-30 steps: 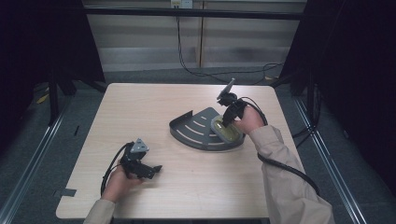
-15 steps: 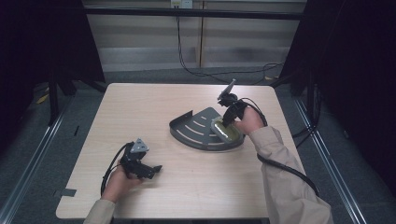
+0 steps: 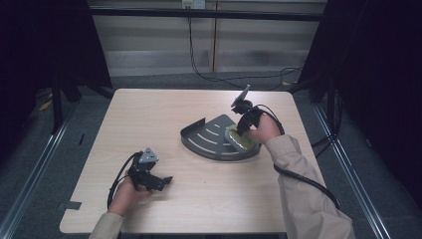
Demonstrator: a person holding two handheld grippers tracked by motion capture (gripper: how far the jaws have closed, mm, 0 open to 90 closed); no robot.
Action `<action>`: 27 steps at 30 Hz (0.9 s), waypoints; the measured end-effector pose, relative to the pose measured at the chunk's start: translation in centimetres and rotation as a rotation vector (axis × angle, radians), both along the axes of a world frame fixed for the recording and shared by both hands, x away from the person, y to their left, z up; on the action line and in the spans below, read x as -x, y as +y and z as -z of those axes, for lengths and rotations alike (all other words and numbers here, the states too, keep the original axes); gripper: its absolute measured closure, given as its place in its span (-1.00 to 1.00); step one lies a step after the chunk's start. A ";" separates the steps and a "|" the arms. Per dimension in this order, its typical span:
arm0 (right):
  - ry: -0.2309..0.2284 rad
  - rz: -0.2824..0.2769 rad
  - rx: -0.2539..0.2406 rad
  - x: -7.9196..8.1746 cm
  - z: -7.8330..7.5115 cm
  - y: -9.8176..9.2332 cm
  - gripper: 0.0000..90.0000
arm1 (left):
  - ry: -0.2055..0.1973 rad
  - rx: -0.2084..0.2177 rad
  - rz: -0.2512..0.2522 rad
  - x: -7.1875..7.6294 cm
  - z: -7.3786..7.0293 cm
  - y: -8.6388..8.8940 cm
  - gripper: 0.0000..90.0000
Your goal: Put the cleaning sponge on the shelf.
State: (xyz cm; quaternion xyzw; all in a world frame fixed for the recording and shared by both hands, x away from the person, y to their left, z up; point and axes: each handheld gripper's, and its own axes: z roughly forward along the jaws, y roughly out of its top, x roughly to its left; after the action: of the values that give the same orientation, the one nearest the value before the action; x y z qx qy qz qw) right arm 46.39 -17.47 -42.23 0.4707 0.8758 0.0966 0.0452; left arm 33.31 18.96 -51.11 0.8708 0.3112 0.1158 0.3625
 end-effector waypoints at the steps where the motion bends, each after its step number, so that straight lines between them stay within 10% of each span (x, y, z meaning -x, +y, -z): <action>1: 0.004 -0.002 0.000 0.0 0.0 0.0 0.56 | 0.000 0.000 0.000 0.0 0.0 0.0 -1.00; 27: -0.034 -0.025 -0.025 0.2 -0.6 0.1 -0.37 | 0.000 0.000 0.000 0.0 0.0 0.0 -1.00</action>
State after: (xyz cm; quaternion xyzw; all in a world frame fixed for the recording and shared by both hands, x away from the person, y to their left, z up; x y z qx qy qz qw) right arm 46.15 -17.41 -41.66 0.4585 0.8794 0.1163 0.0530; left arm 33.31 18.96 -51.10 0.8709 0.3113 0.1156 0.3624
